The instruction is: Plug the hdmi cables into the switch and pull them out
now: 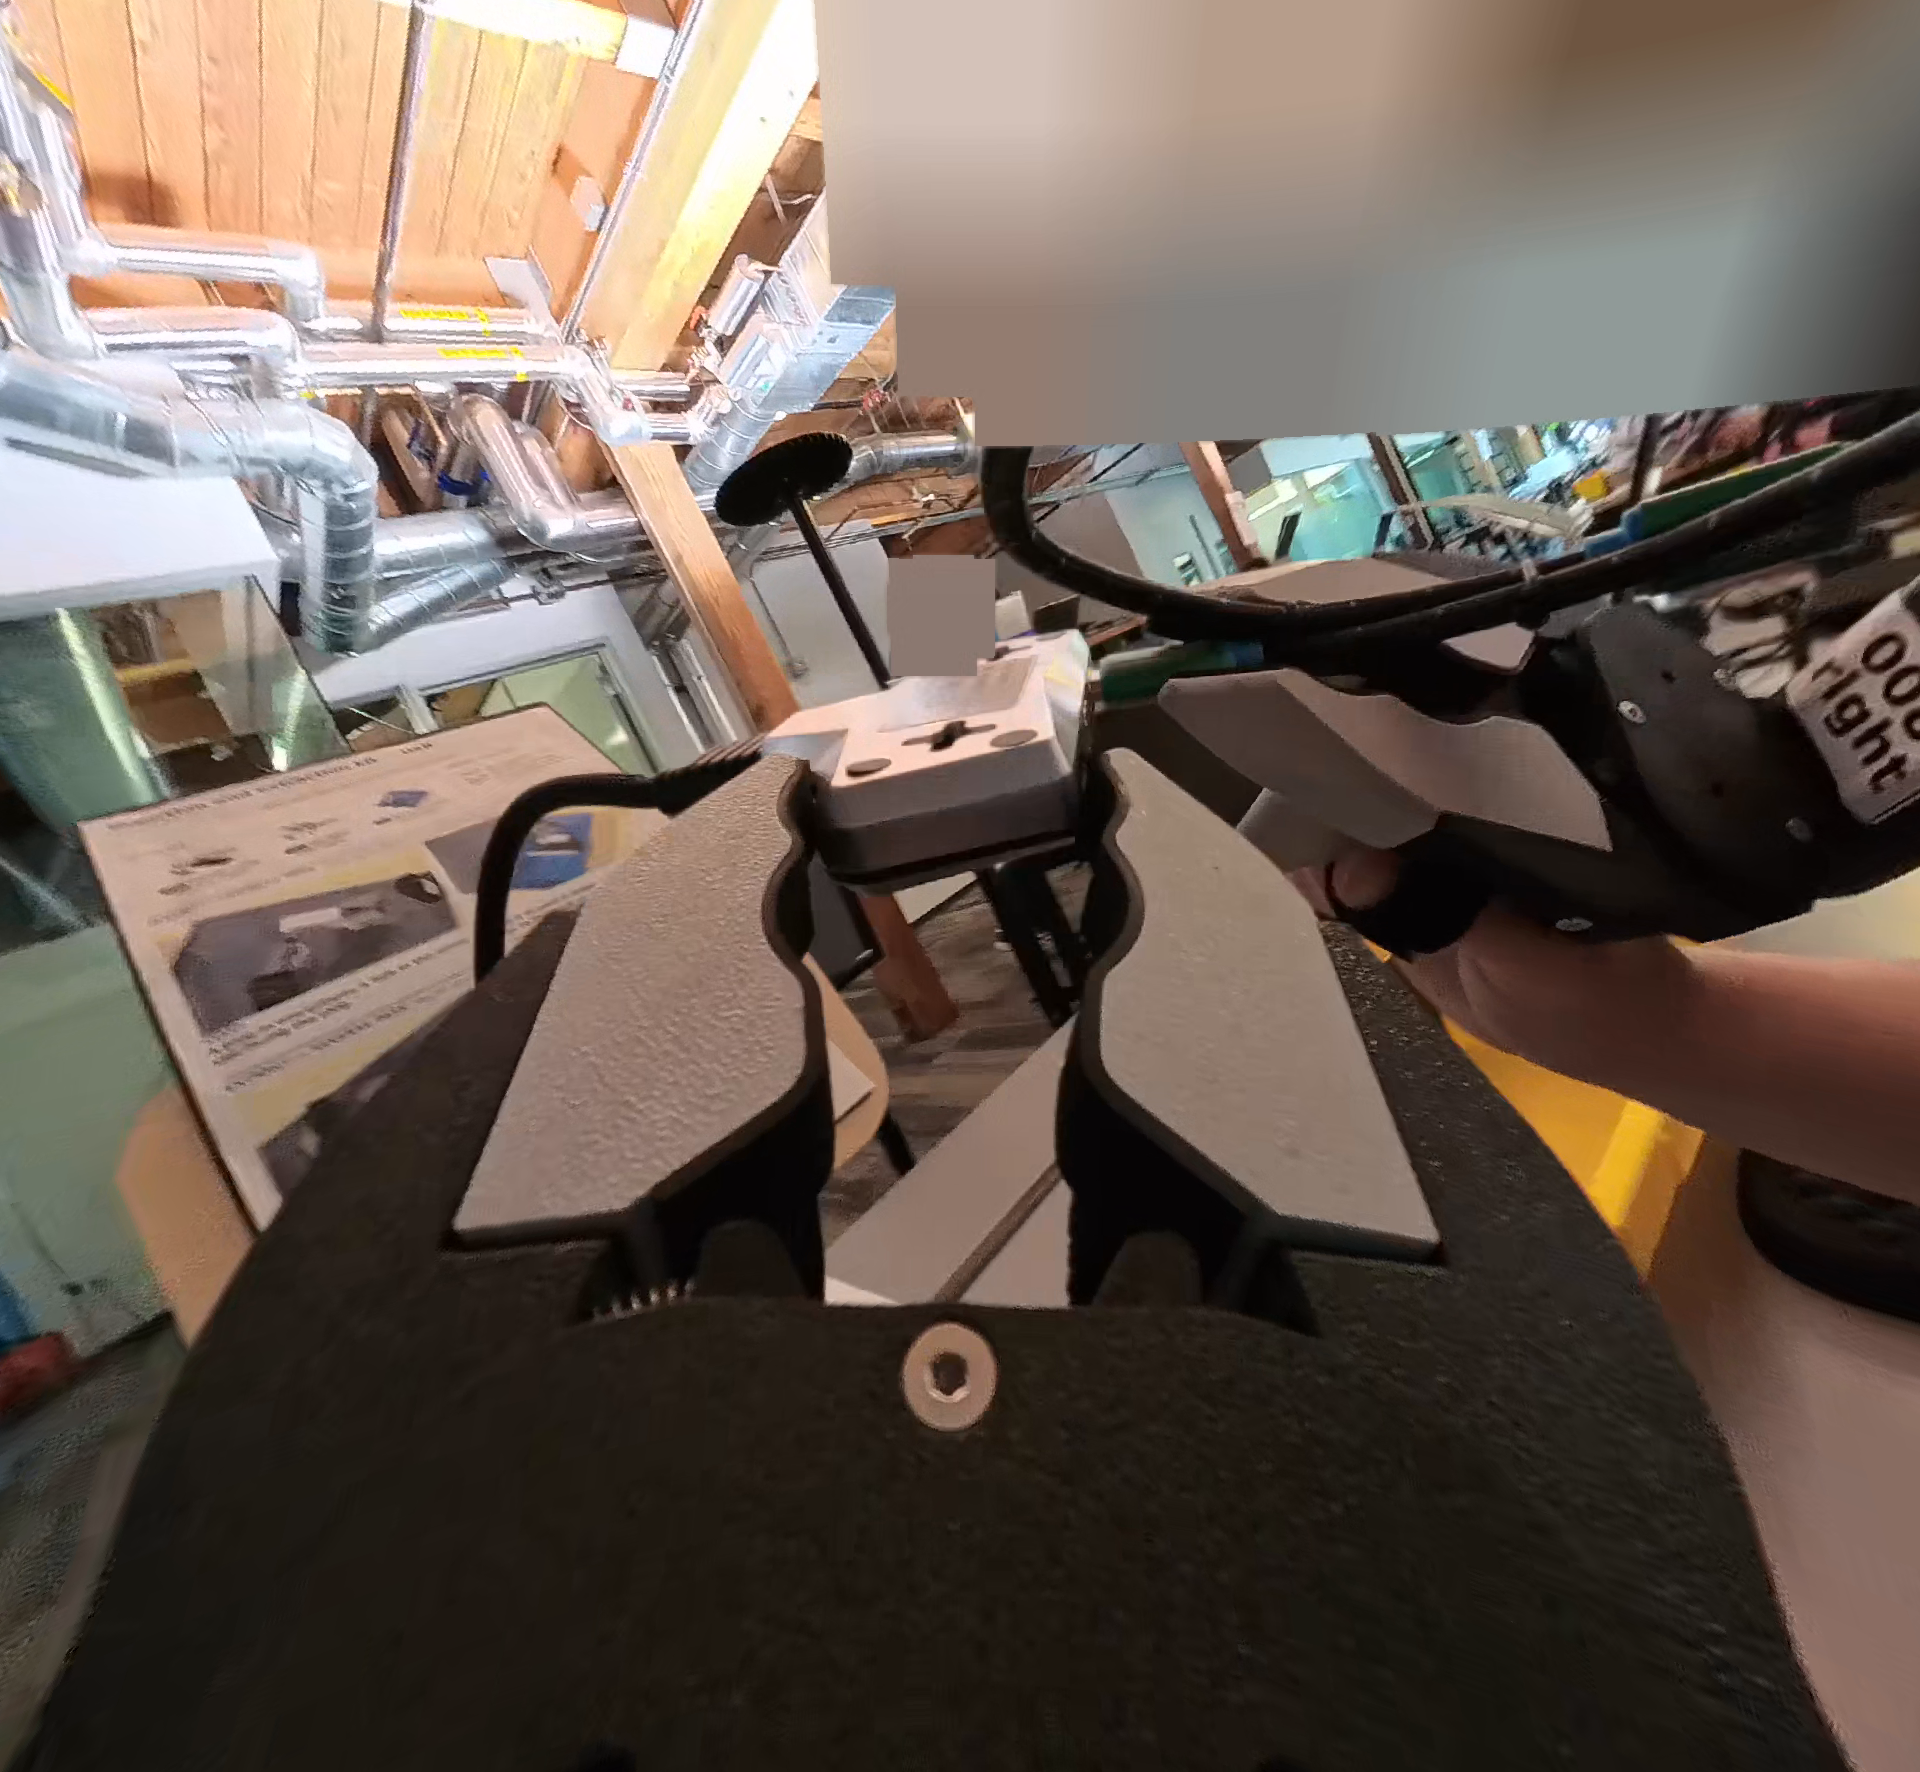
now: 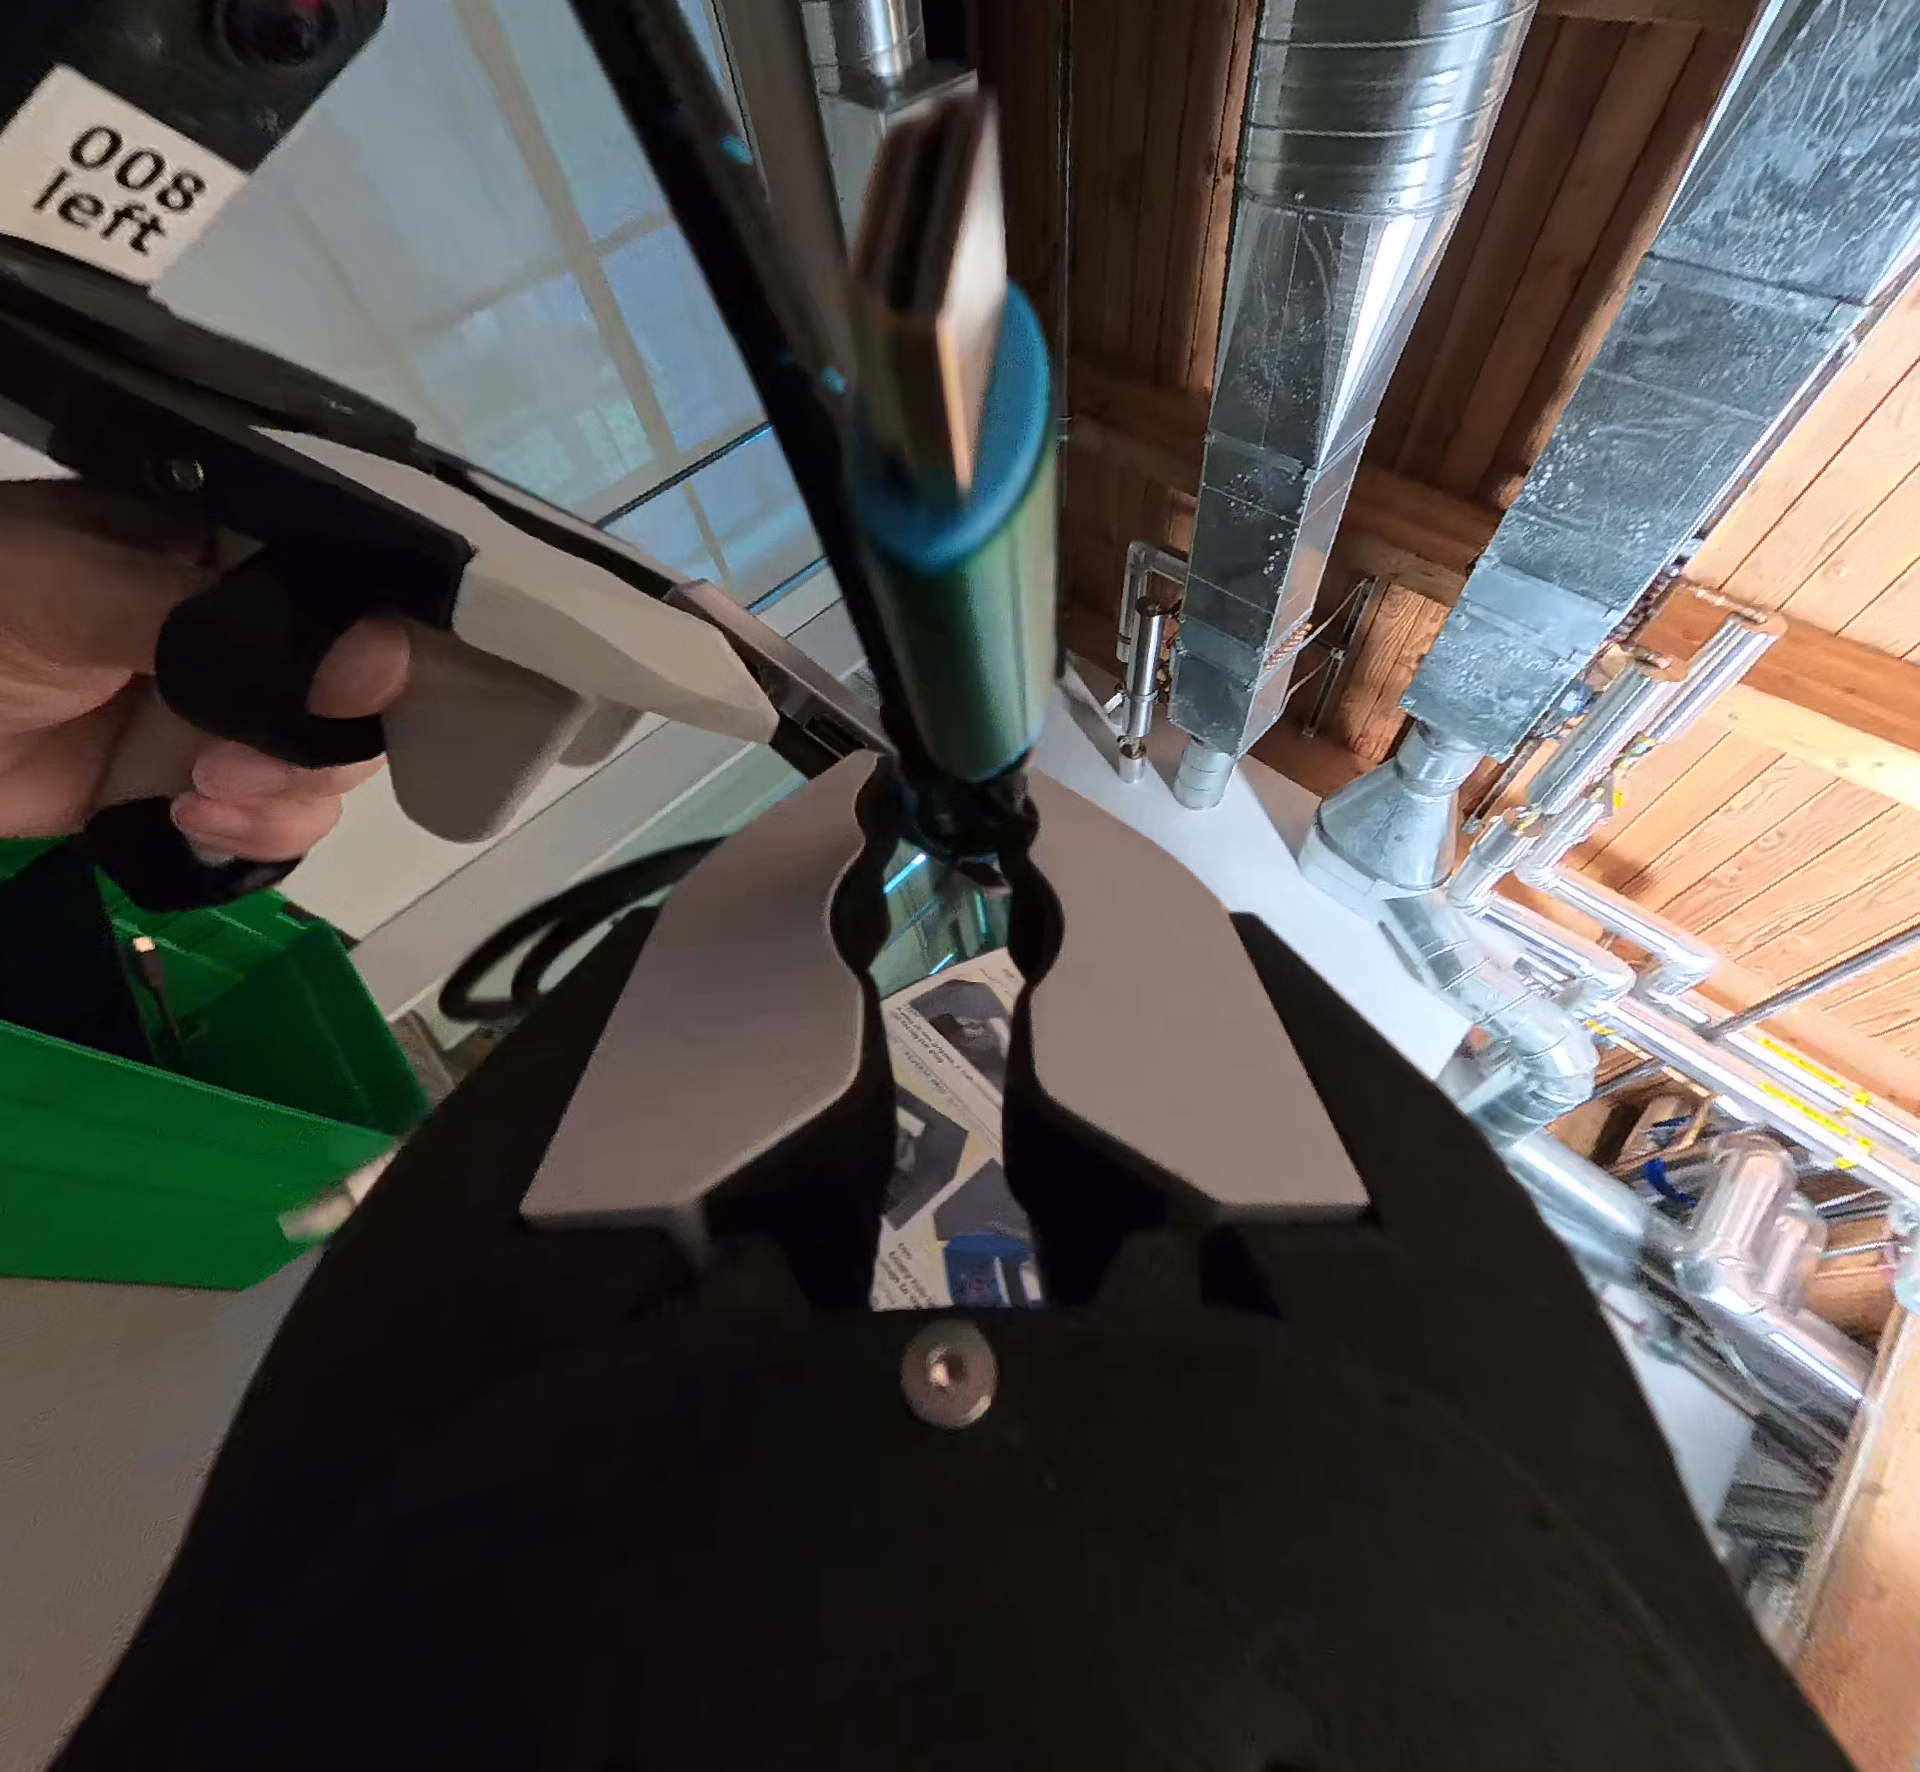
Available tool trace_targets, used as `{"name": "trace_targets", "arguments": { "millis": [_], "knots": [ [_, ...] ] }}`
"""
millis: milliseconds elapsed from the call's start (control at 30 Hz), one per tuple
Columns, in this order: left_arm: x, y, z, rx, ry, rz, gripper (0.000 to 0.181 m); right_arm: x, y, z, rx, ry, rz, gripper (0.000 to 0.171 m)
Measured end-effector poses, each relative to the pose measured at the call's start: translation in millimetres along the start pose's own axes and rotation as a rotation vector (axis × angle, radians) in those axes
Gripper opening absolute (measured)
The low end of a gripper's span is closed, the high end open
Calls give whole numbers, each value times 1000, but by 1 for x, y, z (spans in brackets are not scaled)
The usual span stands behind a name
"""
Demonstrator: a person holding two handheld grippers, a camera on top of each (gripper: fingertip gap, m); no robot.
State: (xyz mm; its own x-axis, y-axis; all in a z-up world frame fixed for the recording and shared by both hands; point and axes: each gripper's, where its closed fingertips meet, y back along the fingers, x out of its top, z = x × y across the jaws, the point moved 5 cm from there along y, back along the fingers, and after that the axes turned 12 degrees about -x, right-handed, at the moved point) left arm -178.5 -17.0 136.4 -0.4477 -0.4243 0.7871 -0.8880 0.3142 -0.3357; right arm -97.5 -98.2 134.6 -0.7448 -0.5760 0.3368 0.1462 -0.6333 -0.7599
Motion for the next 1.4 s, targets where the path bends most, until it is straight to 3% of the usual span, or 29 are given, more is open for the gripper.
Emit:
{"name": "trace_targets", "arguments": {
  "millis": [167,467,867,967,1033,1167,1267,1333,1400],
  "knots": [
    [-10,-1,-6,41,40,-25,49,-9,-4,-1,24,-60,-86,17],
    [-21,4,-18,197,-114,-137,49,-40,-15,-12,-7,-424,-360,20],
    [-19,8,-24,185,-65,-109,48,-44,-16,-10,71,-642,-451,18],
    [-21,7,-21,163,-37,-108,45,-44,-15,-3,34,-666,-421,18],
    [-23,7,-17,144,-34,-90,25,-44,-15,8,11,-696,-409,17],
    [-25,4,-16,157,109,-36,21,-53,-17,15,72,-707,-458,14],
    [-40,2,-24,220,177,-106,31,-54,-17,13,118,-733,-470,9],
    [-50,1,-27,200,291,-107,35,-57,-17,12,130,-719,-486,4],
    [-54,-3,-25,107,406,-63,26,-60,-16,6,189,-707,-518,0]
  ]
}}
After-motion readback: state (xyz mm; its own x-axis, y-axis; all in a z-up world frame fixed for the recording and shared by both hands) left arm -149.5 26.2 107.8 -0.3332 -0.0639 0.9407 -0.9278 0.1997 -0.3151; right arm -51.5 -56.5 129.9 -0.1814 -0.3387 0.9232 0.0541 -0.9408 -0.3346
